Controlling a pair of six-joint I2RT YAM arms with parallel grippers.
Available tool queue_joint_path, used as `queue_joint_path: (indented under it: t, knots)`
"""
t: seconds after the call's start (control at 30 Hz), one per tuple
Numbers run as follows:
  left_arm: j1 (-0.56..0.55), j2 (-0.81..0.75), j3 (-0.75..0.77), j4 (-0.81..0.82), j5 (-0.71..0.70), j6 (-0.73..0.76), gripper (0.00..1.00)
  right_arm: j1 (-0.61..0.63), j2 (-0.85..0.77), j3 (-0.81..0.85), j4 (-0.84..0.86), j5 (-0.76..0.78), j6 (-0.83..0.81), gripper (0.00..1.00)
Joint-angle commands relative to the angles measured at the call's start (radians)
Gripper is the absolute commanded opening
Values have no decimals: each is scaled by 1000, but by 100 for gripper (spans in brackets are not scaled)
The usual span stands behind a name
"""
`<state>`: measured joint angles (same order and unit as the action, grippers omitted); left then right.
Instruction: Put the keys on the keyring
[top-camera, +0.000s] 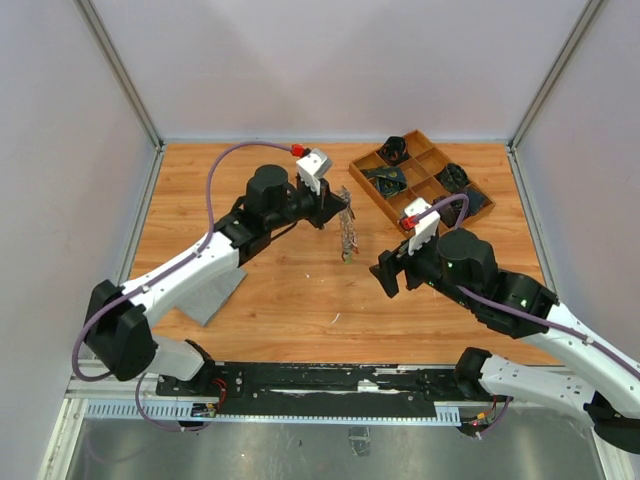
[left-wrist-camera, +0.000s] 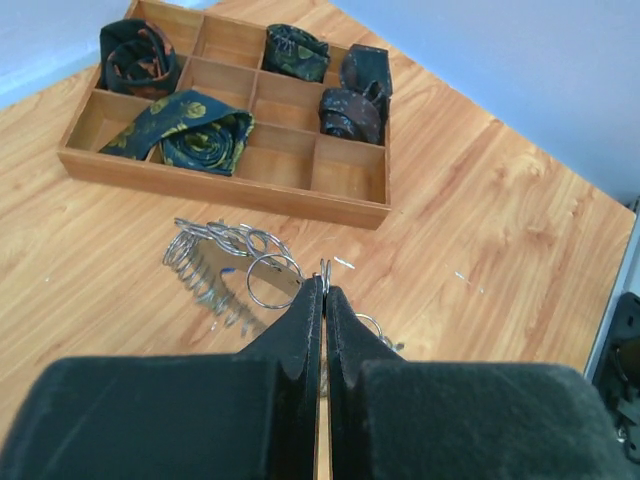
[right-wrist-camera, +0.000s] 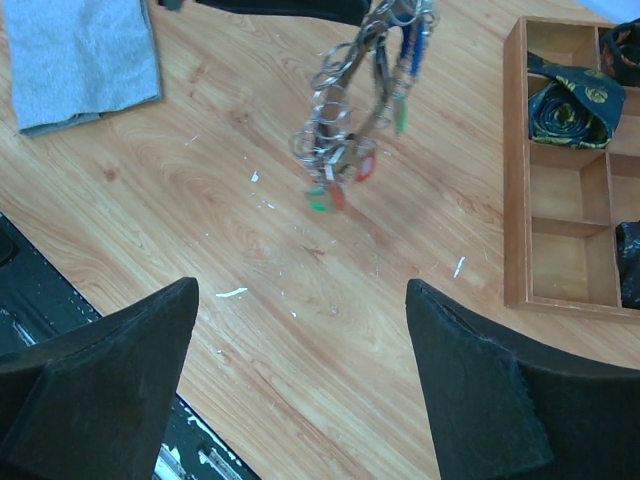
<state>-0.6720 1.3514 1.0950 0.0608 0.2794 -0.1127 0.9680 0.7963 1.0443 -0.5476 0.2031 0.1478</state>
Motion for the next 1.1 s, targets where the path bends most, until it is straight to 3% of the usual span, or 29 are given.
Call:
queue_joint_path:
  t: [0.0,0.17,0.43,0.8,0.93,1.07]
  knots:
    - [43,78,21,178,45,-48,1,11,1,-12,-44,32,46,85]
    - [92,101,-151,310,31,-103,0,11,12,-20,-42,-16,65,85]
    - [107,11,-350,330,-55,-102,1,11,16,-38,-18,-44,87,85]
    - [108,-305,-632,221,-310,-207,21,11,10,-55,-11,-45,100,85]
    - [107,-466,-688,103,-371,-252,38,11,12,-59,-12,-30,105,85]
    - [108,-588,-643,-67,-424,-272,51,11,20,-54,-24,28,111,88]
